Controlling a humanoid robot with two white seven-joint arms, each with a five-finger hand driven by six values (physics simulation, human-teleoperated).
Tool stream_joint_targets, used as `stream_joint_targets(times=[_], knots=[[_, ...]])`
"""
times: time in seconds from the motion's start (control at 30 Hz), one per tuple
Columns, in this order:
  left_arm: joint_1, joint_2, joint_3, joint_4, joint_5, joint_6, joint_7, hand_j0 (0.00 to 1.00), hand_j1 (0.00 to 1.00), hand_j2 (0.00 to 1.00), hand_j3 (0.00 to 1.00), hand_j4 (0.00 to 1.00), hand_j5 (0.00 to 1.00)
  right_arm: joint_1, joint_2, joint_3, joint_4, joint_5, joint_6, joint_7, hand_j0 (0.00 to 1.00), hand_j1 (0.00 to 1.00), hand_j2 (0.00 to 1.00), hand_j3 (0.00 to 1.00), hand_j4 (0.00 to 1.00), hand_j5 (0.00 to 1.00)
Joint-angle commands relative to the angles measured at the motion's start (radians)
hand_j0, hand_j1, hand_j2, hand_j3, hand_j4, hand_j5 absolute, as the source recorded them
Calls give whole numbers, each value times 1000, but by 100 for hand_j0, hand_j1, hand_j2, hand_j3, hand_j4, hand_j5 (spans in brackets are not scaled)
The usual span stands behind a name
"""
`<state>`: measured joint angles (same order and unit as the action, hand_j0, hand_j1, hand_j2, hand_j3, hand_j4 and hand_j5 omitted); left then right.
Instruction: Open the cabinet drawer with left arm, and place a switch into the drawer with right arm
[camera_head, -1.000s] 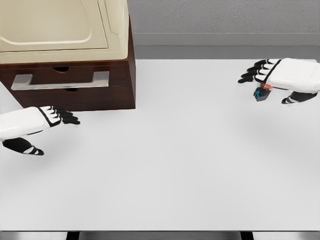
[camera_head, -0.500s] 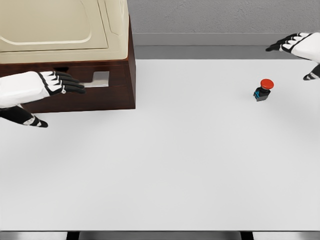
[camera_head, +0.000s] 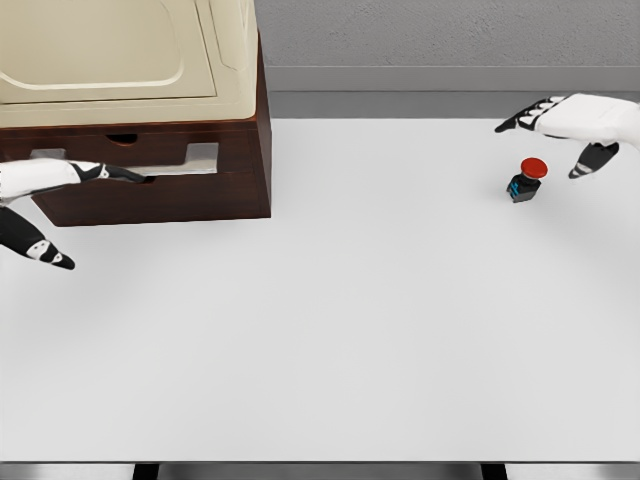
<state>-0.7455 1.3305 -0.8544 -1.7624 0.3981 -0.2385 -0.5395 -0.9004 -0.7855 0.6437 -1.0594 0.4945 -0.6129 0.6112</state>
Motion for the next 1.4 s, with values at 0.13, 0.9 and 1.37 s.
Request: stream_joint_targets(times=[0.13, 0.9, 1.37], knots=[[-29, -50, 9, 0, 8, 151, -13, 100, 100, 100, 100, 100, 100, -20, 42, 68, 93, 7, 2, 0, 100, 100, 100, 100, 100, 100], [-45, -93, -3, 47, -31, 200, -13, 100, 100, 100, 100, 100, 100, -64, 114, 90, 234, 72, 2, 0, 100, 100, 100, 100, 100, 100], [-40, -45, -45, 20, -30, 160, -22, 100, 100, 100, 100, 100, 100, -80, 134, 90, 283, 84, 2, 0, 100, 100, 100, 100, 100, 100]])
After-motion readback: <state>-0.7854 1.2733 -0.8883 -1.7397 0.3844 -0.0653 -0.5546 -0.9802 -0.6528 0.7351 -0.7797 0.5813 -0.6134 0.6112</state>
